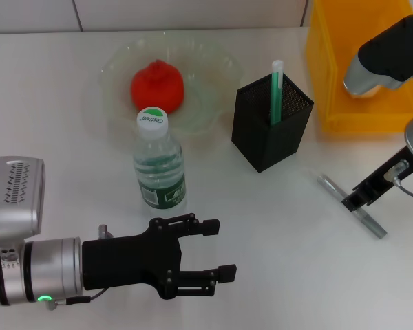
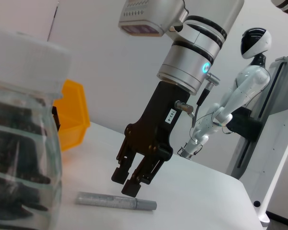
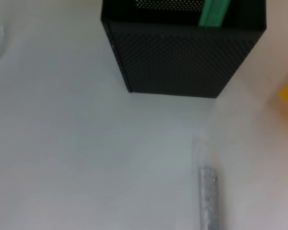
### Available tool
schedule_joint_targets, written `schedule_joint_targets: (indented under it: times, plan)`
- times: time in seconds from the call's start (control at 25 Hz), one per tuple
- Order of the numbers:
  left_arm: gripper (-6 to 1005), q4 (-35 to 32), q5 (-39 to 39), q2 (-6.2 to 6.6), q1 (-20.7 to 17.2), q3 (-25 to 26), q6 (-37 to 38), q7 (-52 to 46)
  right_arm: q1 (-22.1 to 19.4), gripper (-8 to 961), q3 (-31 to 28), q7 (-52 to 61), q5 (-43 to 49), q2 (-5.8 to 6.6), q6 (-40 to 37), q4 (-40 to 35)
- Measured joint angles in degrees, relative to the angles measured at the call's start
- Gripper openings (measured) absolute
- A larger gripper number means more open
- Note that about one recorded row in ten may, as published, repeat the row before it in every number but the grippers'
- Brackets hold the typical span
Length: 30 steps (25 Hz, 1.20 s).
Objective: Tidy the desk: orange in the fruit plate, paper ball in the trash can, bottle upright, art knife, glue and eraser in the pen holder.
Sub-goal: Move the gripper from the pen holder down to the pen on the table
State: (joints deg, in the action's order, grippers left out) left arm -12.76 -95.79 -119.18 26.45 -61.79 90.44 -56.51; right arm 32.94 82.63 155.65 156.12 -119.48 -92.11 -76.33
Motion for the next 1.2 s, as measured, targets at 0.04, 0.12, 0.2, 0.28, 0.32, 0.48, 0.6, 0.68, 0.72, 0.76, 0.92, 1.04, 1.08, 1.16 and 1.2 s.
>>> schedule_joint_targets:
  times: [0.04,0.12,0.2,0.28,0.32,0.48,0.6,0.68,0.72,0.76,0.92,1.04,1.08,1.16,1.2]
  plan:
    - [825,0.00,0.00,0.00,0.00,0.00,-0.06,0.00,0.00,491,0.00,0.00,0.00,0.00,0.00,0.00]
    - [825,0.02,-0.02,0.00,-0.06,0.00,-0.19,0.00,0.11,465,0.33,0.09,0.01,-0.06,0.86,0.72]
    - [825,0.02,-0.03,0.00,-0.14,0.00,-0.26,0.04,0.28,440,1.01,0.43,0.03,-0.07,1.62,1.44]
    - [825,0.02,-0.01,0.00,-0.17,0.00,-0.27,0.07,0.65,414,2.02,0.74,0.04,-0.05,2.27,2.38]
    - [825,0.02,-0.01,0.00,-0.17,0.00,-0.27,0.07,0.65,414,2.02,0.74,0.04,-0.05,2.27,2.38]
    - [825,0.02,0.04,0.00,-0.18,0.00,-0.27,0.08,1.11,413,2.73,0.76,0.07,-0.01,3.13,3.84]
    - [825,0.03,0.08,0.00,-0.18,0.00,-0.27,0.08,1.15,370,2.93,0.74,0.07,-0.01,3.53,4.27]
    - [825,0.08,0.10,0.00,-0.18,0.00,-0.27,0.08,1.17,341,3.39,0.56,0.07,0.01,4.20,4.80]
    - [825,0.09,0.13,0.00,-0.18,0.00,-0.27,0.08,1.17,326,3.39,0.56,0.07,0.01,4.20,4.80]
    - [825,0.10,0.14,0.00,-0.18,0.00,-0.27,0.08,1.17,312,3.78,0.47,0.07,0.05,4.71,5.22]
    - [825,0.11,0.18,0.00,-0.13,0.00,-0.27,0.08,1.17,277,4.13,0.39,0.07,0.08,5.07,5.71]
    - [825,0.11,0.21,0.00,-0.11,0.00,-0.27,0.08,1.19,268,4.26,0.36,0.25,0.13,5.42,5.88]
    - [825,0.14,0.22,0.00,-0.10,0.00,-0.27,0.08,1.22,258,4.29,0.33,0.48,0.13,5.70,5.93]
    - [825,0.18,0.25,0.00,-0.09,0.00,-0.27,0.09,1.20,239,4.29,0.25,0.57,0.13,5.76,5.92]
    - [825,0.18,0.25,0.00,-0.09,0.00,-0.27,0.09,1.15,230,4.29,0.18,0.62,0.13,5.77,5.86]
